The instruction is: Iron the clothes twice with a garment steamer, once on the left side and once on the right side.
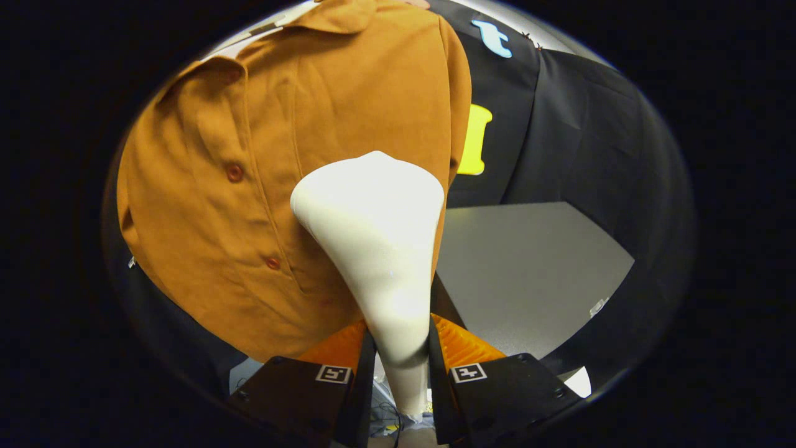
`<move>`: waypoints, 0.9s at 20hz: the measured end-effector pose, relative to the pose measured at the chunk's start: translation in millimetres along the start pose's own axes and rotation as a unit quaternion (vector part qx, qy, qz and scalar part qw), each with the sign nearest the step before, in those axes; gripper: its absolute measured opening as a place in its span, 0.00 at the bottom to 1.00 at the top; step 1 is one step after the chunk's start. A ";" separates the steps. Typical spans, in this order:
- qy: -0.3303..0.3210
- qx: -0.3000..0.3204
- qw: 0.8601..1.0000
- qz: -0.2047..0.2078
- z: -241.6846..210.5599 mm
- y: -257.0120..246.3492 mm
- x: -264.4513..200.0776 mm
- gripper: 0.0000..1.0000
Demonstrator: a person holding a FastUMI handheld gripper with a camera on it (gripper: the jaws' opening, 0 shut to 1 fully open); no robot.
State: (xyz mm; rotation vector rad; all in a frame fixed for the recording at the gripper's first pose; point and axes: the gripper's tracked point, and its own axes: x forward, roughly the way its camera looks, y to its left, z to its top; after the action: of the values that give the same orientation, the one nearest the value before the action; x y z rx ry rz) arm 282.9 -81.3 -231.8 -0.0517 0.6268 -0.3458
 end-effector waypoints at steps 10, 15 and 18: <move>-0.143 -0.013 0.987 0.074 67.3 63.9 -32.4 0.43; -0.136 -0.022 0.985 0.105 60.8 106.0 -36.1 0.43; -0.126 -0.026 0.985 0.111 54.0 119.4 -32.1 0.43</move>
State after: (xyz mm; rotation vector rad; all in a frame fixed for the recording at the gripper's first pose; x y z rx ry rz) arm 326.2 38.7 -187.9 -0.0732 0.3850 -0.1037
